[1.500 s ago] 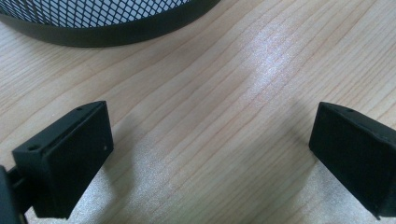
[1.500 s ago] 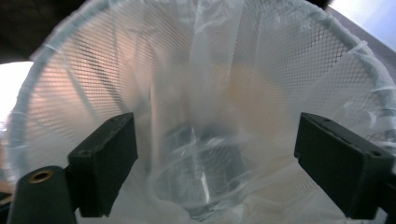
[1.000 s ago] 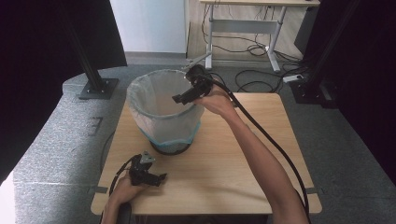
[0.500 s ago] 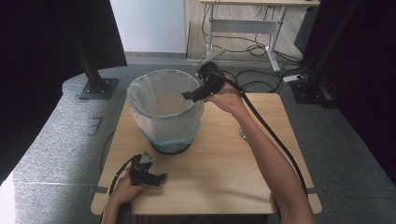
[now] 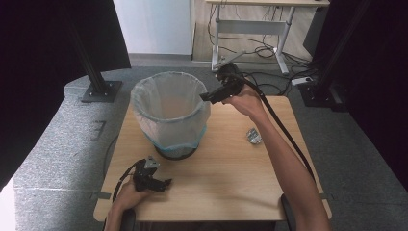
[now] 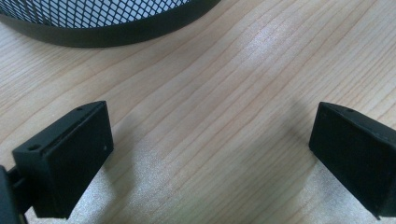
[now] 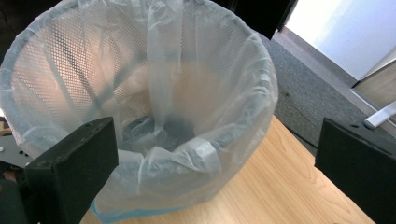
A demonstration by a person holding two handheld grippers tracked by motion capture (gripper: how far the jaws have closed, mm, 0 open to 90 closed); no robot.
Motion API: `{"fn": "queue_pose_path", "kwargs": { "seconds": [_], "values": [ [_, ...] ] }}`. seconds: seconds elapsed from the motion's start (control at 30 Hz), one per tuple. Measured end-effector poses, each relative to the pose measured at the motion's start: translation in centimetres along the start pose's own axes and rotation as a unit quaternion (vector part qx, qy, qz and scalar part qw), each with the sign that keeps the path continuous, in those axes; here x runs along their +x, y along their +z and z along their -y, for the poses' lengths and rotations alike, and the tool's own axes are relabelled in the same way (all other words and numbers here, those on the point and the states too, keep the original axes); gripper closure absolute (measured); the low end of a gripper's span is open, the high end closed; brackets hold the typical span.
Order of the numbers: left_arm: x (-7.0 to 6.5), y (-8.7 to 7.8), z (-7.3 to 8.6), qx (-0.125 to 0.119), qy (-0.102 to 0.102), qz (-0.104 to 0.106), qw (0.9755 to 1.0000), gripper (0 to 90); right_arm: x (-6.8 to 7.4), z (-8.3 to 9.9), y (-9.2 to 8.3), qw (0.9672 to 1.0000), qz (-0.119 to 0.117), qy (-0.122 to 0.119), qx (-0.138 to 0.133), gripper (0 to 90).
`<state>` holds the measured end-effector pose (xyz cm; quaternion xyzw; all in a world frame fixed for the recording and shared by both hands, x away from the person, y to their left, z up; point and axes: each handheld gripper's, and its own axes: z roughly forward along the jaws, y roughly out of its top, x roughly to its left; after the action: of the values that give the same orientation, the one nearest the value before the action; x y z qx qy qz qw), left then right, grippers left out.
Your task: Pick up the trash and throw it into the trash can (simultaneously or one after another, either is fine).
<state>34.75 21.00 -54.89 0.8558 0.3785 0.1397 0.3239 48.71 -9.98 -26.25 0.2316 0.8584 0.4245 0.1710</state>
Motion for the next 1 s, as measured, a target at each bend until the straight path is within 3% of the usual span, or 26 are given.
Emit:
{"fn": "queue_pose_path", "kwargs": {
  "seconds": [0.1,0.53,0.63,1.0],
  "values": [
    [0.0,0.0,0.0,0.0,0.0,0.0,1.0,0.0,-0.3,0.4,-0.7,0.9999,0.005,0.007,-0.009,0.0],
    [0.0,0.0,0.0,0.0,0.0,0.0,1.0,0.0,-1.6,2.8,-2.2,0.9993,0.033,0.015,0.013,0.0],
    [0.0,0.0,0.0,0.0,0.0,0.0,1.0,0.0,-2.0,3.6,-2.6,0.9989,0.043,0.019,0.005,0.0],
    [0.0,0.0,0.0,0.0,0.0,0.001,1.0,0.0,-4.0,7.3,-3.2,0.9969,0.063,0.045,0.016,0.0]
  ]
}}
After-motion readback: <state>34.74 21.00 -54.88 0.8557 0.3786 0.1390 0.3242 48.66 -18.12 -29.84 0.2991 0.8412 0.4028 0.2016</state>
